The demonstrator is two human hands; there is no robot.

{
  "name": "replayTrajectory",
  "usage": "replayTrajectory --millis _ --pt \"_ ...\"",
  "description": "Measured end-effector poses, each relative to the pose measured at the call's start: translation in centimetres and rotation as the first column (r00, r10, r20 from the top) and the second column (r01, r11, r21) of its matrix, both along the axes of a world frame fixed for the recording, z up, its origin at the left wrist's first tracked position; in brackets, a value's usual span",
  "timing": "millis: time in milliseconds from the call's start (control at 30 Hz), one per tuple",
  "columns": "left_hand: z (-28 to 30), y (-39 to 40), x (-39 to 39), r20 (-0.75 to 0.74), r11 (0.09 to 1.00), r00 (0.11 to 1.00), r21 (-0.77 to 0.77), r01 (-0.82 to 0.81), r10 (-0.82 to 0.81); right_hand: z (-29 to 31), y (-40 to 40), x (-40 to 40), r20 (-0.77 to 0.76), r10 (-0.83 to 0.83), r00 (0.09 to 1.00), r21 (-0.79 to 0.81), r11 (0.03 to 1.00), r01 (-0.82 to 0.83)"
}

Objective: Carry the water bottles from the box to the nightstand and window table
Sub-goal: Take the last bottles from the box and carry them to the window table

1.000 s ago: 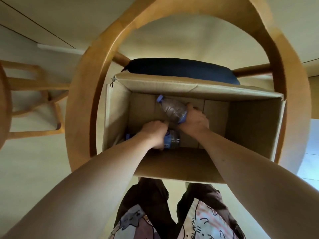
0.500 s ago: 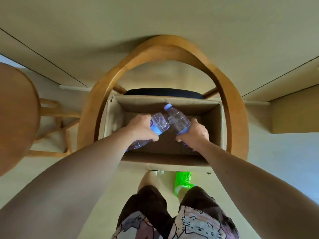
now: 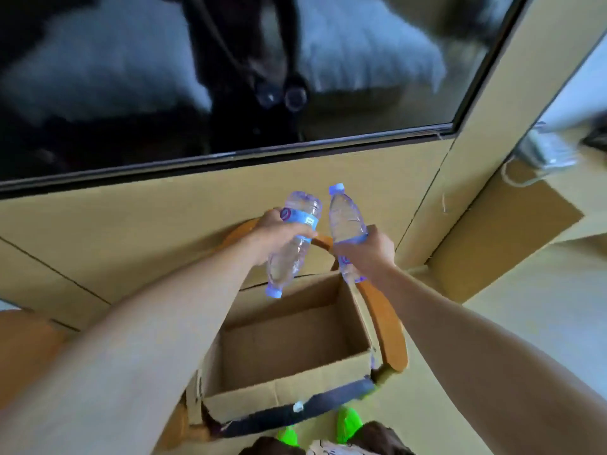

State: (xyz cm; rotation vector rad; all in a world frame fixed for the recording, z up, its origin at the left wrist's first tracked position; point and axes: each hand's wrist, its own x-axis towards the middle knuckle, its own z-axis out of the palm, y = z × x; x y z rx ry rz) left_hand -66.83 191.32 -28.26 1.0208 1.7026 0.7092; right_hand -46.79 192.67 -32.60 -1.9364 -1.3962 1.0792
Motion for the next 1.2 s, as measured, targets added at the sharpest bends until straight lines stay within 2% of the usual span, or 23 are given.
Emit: replayTrajectory --millis 100,233,400,533,767,1000,1200 --pt "4.1 0.6 3.3 0.124 0.996 0.990 0.077 0.050 -0.060 3.6 -1.7 2.6 -0.156 -0.193 0.969 0.078 0.975 0.207" --pt "7.8 0.7 9.3 0.205 0.961 0.946 0.170 0.217 -0.250 7.2 -5.3 6.9 -0.295 -0.355 0.887 0.185 0.890 0.418" --pt "10.8 -1.3 18.4 0.249 0.889 0.859 0.234 0.395 -0.447 10.4 -10.5 13.8 -0.499 -0.494 0.712 0.234 0.714 0.659" --pt "12.7 -4.4 26.7 0.246 0.806 0.772 0.274 0.524 -0.586 12.7 -15.2 21.0 -0.548 -0.574 0.609 0.304 0.542 0.784" --pt "15.5 -11.6 43.7 0.257 0.657 0.605 0.320 0.682 -0.753 15.4 -25.0 35.4 -0.553 -0.695 0.460 0.418 0.247 0.874" --pt "17.7 -19.4 61.2 0.292 0.546 0.465 0.346 0.763 -0.836 17.0 -35.2 50.3 -0.526 -0.777 0.345 0.423 0.113 0.899" --pt "18.1 -25.2 72.7 0.327 0.446 0.342 0.328 0.833 -0.881 17.7 -42.2 60.1 -0.454 -0.852 0.260 0.454 0.030 0.891"
